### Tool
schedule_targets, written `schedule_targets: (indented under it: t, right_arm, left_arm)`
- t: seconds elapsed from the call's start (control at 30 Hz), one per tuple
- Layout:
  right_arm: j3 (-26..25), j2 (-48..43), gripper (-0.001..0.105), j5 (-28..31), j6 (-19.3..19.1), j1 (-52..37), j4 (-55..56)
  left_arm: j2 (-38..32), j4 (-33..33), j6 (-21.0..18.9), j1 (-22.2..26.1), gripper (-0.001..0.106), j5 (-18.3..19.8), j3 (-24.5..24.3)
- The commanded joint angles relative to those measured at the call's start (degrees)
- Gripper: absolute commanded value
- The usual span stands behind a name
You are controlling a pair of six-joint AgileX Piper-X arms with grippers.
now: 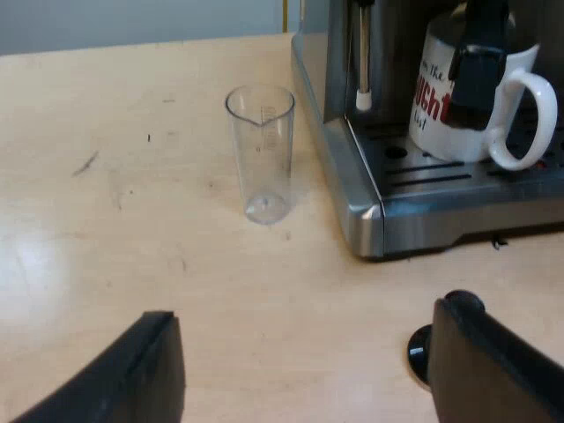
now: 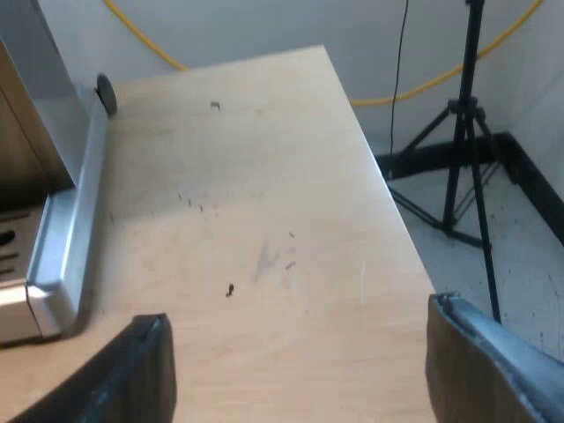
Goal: Place mug into machine
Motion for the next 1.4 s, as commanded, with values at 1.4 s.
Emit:
schedule_targets:
  t: [1.4]
  right_arm:
    - [2.1,-2.3,0.062,-0.4,-0.1,-0.1,0.9]
  left_arm:
    - [-7.9,-0.5,-0.4,0.0,0.061,-0.3,0.9]
